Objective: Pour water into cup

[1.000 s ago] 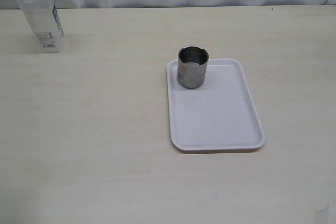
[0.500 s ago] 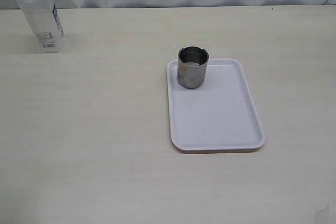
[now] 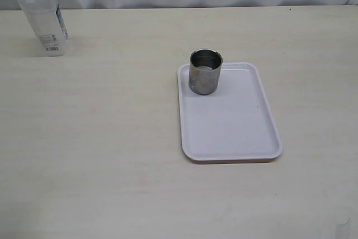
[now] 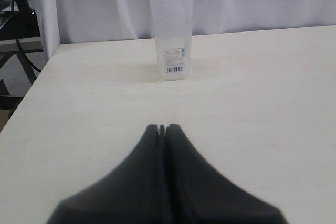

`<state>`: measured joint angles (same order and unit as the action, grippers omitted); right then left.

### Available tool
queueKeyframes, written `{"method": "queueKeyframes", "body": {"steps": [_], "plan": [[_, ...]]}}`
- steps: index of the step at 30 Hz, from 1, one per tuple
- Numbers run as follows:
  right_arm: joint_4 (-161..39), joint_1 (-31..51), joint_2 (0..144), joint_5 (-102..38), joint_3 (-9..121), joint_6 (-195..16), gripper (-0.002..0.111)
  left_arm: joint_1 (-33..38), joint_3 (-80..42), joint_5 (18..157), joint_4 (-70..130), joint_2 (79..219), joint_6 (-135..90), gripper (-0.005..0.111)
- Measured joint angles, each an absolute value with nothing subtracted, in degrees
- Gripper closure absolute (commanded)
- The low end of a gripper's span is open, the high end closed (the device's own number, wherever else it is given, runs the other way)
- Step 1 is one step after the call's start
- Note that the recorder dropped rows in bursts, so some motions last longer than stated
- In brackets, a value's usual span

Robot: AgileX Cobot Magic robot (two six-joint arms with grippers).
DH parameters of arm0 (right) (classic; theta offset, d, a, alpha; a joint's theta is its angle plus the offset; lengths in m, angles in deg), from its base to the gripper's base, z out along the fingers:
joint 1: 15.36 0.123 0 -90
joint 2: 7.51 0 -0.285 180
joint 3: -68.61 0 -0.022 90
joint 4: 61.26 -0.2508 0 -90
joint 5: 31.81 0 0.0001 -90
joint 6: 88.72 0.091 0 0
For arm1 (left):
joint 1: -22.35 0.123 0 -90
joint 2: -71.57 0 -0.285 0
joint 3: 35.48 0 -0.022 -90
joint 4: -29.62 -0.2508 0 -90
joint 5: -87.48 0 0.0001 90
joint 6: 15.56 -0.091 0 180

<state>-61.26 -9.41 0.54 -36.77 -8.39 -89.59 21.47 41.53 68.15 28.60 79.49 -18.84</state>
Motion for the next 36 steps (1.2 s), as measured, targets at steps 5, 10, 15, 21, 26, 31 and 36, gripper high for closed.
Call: {"method": "queueKeyframes", "body": {"steps": [5,10,15,21,26,31,36], "plan": [[-60.79,-12.37,0.54,-40.92,-8.39,-89.17,0.104,21.47,41.53,68.15,28.6,79.49,-18.84,0.107],[-60.79,-14.38,0.54,-44.04,-8.39,-88.72,0.104,21.47,41.53,68.15,28.6,79.49,-18.84,0.107],[-58.55,-15.1,0.54,-47.17,-8.39,-86.77,0.104,21.47,41.53,68.15,28.6,79.49,-18.84,0.107],[-57.75,-15.1,0.54,-50.48,-8.39,-87.28,0.104,21.47,41.53,68.15,28.6,79.49,-18.84,0.107],[-57.63,-15.1,0.54,-50.82,-8.39,-88.3,0.104,21.47,41.53,68.15,28.6,79.49,-18.84,0.107],[-57.63,-15.1,0.54,-50.95,-8.39,-88.72,0.104,21.47,41.53,68.15,28.6,79.49,-18.84,0.107],[-57.75,-15.1,0.54,-51.07,-8.39,-88.72,0.104,21.47,41.53,68.15,28.6,79.49,-18.84,0.107]]}}
